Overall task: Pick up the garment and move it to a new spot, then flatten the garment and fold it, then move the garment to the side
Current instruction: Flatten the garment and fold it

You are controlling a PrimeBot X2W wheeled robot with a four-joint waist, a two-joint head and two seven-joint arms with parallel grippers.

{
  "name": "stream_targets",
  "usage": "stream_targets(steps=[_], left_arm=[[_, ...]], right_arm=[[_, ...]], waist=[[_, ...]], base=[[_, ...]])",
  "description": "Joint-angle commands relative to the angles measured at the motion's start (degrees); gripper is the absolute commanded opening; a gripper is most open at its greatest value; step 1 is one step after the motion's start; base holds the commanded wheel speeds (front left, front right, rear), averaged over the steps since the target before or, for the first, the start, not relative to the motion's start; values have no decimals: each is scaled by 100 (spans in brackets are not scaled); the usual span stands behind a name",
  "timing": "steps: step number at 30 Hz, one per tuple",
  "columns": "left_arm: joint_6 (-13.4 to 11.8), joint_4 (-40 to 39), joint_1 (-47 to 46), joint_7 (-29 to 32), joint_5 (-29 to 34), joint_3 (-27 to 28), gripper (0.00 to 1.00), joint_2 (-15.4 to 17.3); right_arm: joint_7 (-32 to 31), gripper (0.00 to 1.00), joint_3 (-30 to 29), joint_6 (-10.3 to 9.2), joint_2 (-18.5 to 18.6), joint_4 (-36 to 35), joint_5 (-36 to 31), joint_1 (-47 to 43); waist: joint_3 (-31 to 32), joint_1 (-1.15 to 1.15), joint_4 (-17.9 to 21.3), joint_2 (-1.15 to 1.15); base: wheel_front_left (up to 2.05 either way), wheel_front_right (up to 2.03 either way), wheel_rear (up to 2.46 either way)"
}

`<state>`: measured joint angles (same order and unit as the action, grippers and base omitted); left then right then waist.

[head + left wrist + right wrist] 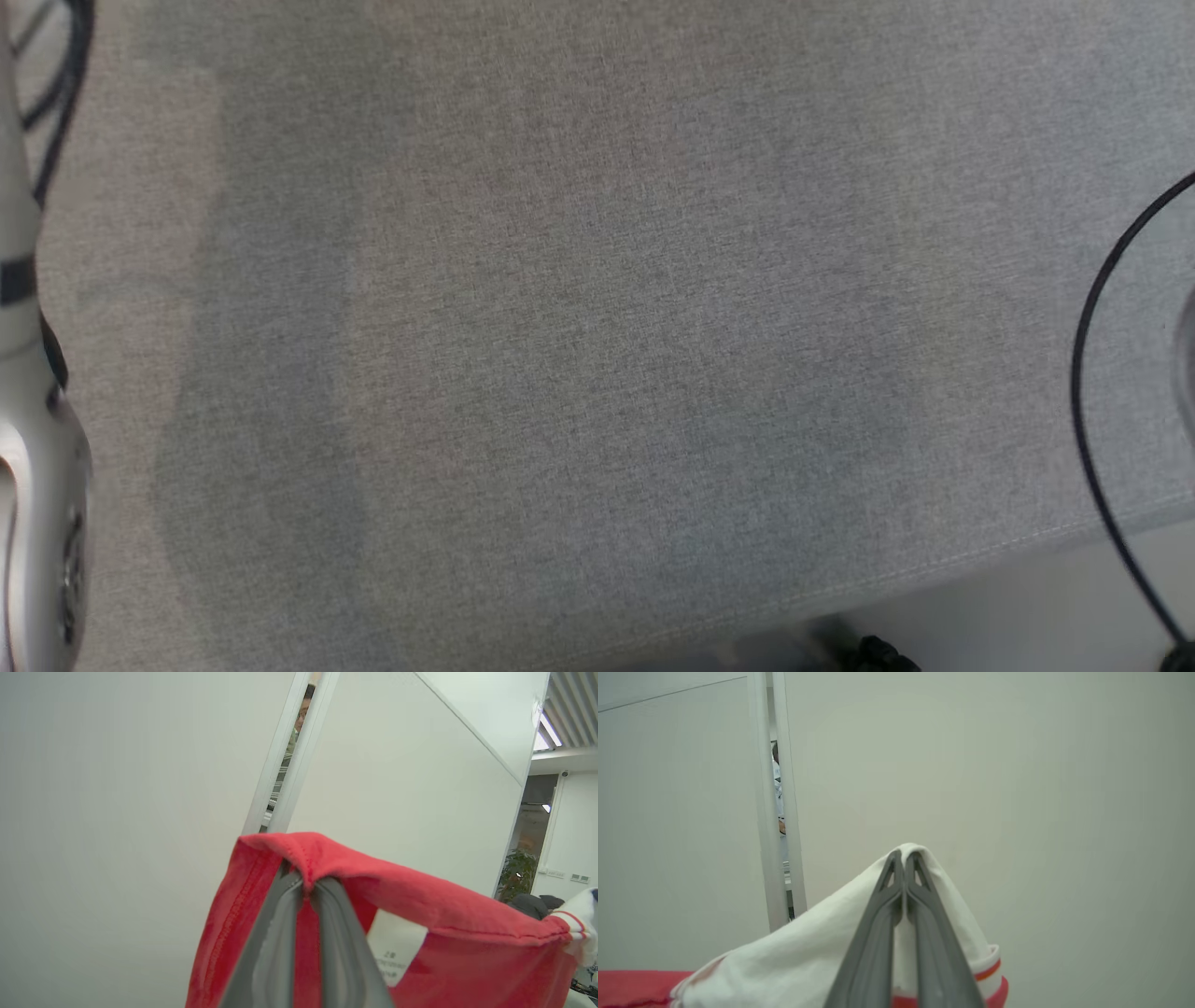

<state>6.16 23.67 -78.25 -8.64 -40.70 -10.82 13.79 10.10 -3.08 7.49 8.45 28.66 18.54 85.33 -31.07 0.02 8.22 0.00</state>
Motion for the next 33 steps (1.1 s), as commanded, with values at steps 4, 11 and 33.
stream_targets(steps=[4, 11, 33], left_arm=[[102, -207, -378, -455, -13, -81, 0, -98], [137, 180, 878, -621, -22, -752, 0, -104], [129, 1481, 4771, -538, -1045, -1827, 0, -83]], right_arm=[[436, 0, 164, 1, 363, -213, -105, 337], [507, 0, 500, 1, 779, 103, 121, -842], [-2467, 0, -220, 0, 580, -1473, 1198, -6544]], waist=[[-292, -2, -134, 0], [-262, -2, -406, 0], [1565, -2, -770, 0]], base=[[0, 0, 0], [0, 0, 0], [0, 0, 0]])
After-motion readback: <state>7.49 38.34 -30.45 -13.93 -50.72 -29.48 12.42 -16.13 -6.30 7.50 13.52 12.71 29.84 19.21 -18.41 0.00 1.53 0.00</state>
